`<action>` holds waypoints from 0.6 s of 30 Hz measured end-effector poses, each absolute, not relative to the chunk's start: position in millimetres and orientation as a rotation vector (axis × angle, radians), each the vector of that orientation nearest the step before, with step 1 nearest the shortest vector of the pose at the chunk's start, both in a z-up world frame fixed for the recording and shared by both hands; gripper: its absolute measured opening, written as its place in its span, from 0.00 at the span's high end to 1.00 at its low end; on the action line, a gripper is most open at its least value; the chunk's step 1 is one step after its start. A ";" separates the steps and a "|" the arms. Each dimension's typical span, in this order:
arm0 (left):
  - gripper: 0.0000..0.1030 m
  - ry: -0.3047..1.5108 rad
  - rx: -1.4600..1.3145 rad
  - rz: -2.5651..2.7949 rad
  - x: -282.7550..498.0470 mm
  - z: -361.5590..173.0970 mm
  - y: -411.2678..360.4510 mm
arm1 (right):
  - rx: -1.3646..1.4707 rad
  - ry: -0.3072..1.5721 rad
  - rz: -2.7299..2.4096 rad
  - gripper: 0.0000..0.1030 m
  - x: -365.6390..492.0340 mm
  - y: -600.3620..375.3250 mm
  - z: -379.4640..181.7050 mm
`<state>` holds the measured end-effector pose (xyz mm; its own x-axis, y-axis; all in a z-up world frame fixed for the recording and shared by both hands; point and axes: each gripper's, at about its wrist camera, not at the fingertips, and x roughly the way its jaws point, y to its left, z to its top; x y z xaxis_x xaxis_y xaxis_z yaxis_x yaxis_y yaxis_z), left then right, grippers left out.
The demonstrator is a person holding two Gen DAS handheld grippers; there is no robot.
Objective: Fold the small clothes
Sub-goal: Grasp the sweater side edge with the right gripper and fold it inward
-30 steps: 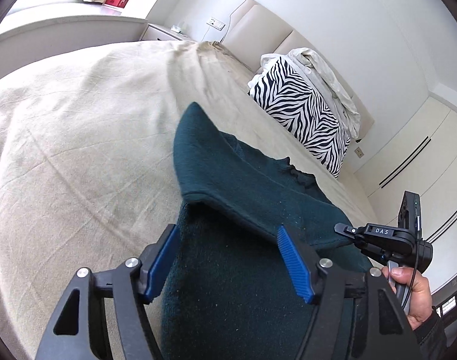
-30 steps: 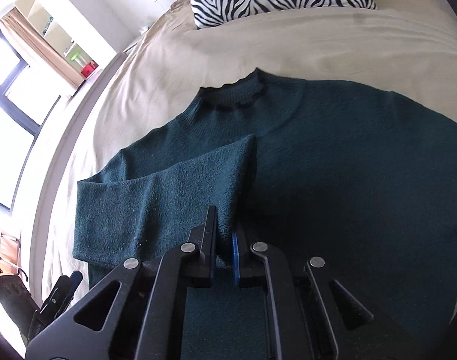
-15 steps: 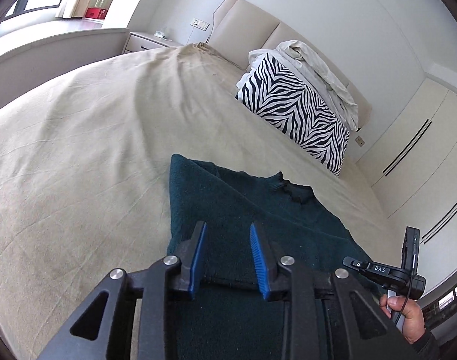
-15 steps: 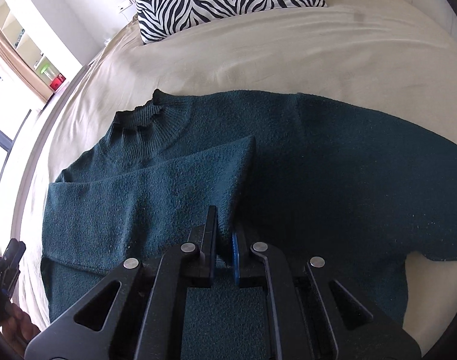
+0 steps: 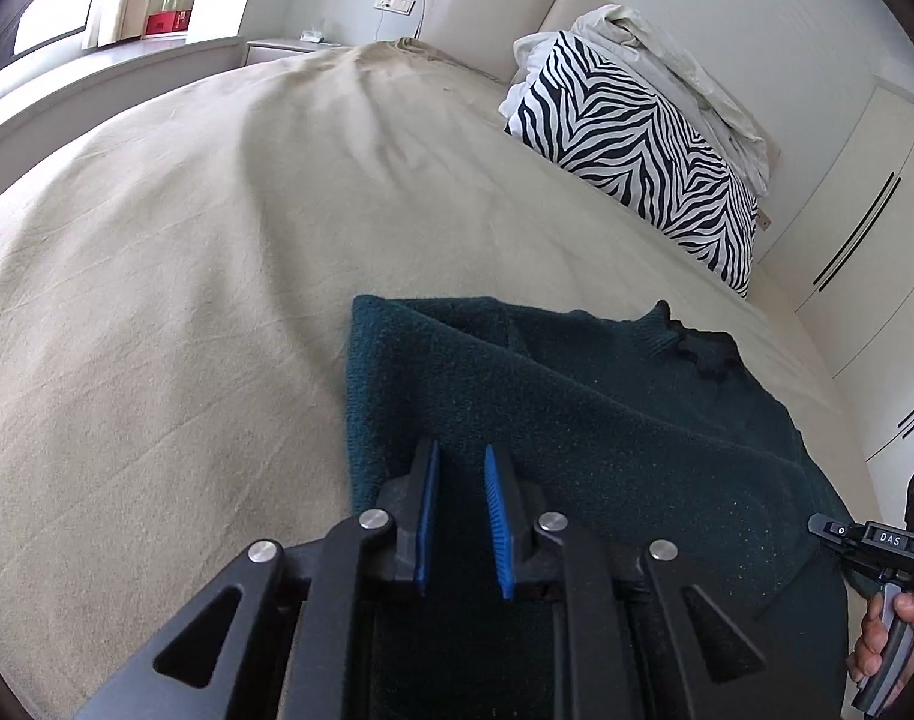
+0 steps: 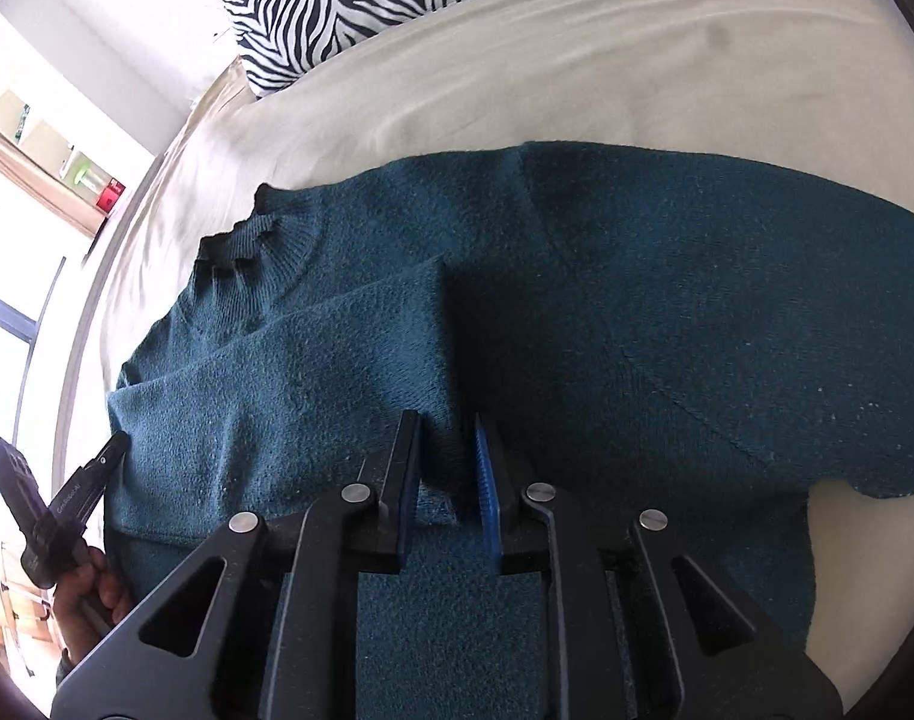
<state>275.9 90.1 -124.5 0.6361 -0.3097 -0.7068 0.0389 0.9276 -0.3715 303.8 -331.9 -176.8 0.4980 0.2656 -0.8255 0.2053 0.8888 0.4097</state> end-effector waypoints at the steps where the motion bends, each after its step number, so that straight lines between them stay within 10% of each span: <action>1: 0.82 0.861 -0.334 -0.201 275.3 -124.6 89.1 | 0.500 1.039 0.007 0.83 301.9 -334.6 -172.1; 18: 0.82 0.837 -0.345 -0.212 272.7 -126.9 89.3 | 0.790 0.875 0.134 0.76 285.1 -358.7 -191.7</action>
<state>272.7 89.3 -126.9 0.6536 -0.3166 -0.6874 0.0483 0.9239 -0.3796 285.1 -358.7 -191.7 0.6520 0.4118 -0.6366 0.2019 0.7151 0.6693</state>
